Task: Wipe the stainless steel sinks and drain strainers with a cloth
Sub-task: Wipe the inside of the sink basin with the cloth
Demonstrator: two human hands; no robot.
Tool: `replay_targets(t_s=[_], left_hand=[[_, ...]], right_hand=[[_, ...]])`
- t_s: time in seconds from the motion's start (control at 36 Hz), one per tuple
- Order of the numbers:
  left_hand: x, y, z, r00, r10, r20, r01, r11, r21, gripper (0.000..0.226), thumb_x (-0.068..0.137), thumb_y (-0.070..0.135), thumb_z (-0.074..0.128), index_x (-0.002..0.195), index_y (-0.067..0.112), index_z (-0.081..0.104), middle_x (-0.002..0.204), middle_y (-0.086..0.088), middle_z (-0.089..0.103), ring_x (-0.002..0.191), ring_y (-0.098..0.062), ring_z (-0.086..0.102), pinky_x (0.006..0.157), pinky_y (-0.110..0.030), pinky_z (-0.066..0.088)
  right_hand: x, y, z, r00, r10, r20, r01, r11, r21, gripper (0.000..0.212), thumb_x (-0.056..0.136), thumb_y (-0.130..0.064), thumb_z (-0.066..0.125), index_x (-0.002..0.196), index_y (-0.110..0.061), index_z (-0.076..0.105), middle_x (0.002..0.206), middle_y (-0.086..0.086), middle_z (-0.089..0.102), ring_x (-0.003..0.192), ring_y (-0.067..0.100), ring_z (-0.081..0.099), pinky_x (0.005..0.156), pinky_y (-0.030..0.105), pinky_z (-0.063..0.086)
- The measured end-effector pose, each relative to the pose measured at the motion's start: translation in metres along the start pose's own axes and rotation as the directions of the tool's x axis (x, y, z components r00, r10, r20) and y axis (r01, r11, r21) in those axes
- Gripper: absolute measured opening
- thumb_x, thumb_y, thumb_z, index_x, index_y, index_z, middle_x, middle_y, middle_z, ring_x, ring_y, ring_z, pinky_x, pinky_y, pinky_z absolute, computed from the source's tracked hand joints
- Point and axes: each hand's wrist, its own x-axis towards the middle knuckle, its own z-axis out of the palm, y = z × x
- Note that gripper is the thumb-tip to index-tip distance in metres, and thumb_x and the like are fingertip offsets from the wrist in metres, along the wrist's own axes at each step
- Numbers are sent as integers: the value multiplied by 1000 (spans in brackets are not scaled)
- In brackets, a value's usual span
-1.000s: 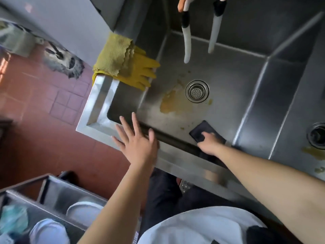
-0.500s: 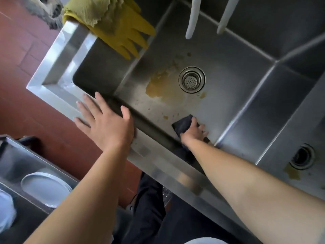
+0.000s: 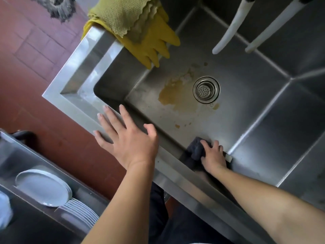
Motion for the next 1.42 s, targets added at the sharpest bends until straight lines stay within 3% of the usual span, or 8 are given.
replay_targets(t_s=[0.22, 0.33, 0.53, 0.75, 0.89, 1.08, 1.28, 1.42], left_hand=[[-2, 1, -3, 1000, 9, 20, -9, 1000, -18, 79, 80, 52, 40, 154, 25, 26, 166, -9, 3, 153, -27, -3, 119, -58, 3], [-1, 0, -2, 999, 10, 34, -9, 1000, -30, 69, 79, 52, 41, 145, 34, 40, 166, -9, 1, 152, -27, -5, 119, -58, 2], [-1, -1, -1, 999, 12, 41, -11, 999, -41, 56, 79, 52, 42, 133, 39, 50, 166, -7, 1, 152, -26, -4, 118, -58, 3], [-3, 1, -7, 998, 6, 59, -3, 998, -61, 53, 81, 46, 48, 133, 37, 53, 166, -9, 3, 152, -28, -3, 118, -59, 3], [-2, 0, -8, 998, 8, 59, -5, 998, -55, 53, 81, 45, 50, 133, 38, 53, 166, -10, 2, 152, -27, -3, 118, -59, 3], [-2, -1, -4, 1000, 9, 30, -7, 998, -57, 52, 80, 43, 52, 131, 37, 55, 165, -11, 5, 152, -28, -1, 118, -60, 5], [-3, 1, -6, 999, 0, 49, 2, 999, -39, 51, 81, 45, 50, 131, 38, 53, 165, -10, 3, 152, -26, -3, 118, -59, 5], [-2, 0, -6, 999, 6, 44, -5, 999, -32, 53, 80, 48, 46, 132, 39, 53, 165, -10, 4, 152, -26, -2, 118, -59, 6]], right_hand=[[30, -93, -20, 994, -104, -34, 105, 994, 42, 66, 88, -23, 61, 144, -41, 31, 143, 10, 25, 128, 37, 30, 98, 48, 43], [51, -149, -36, 982, -189, -11, 189, 982, 24, 72, 88, -16, 59, 148, -40, 27, 155, 12, 13, 137, 41, 20, 105, 53, 36], [45, -112, -32, 963, -266, -32, 263, 962, -80, 73, 90, -12, 56, 149, -41, 26, 152, 10, 18, 132, 40, 26, 102, 53, 40], [37, 22, -15, 971, 85, -223, -66, 994, 91, 66, 89, -17, 56, 145, -44, 35, 154, 3, 25, 123, 38, 33, 108, 49, 33], [88, 7, -69, 899, 260, -352, -162, 945, 285, 60, 89, -16, 55, 143, -39, 40, 148, 10, 32, 122, 42, 37, 105, 50, 31], [142, -17, -141, 879, 395, -267, -257, 864, 434, 56, 90, -18, 54, 138, -38, 33, 154, 13, 22, 132, 42, 29, 101, 55, 34], [88, -35, -79, 939, 228, -256, -195, 970, 148, 64, 93, -14, 50, 146, -41, 28, 153, 13, 23, 128, 43, 32, 102, 58, 32], [32, -74, -16, 974, -196, -113, 179, 973, -145, 64, 95, -18, 50, 149, -42, 25, 153, 10, 21, 128, 41, 27, 103, 56, 34]])
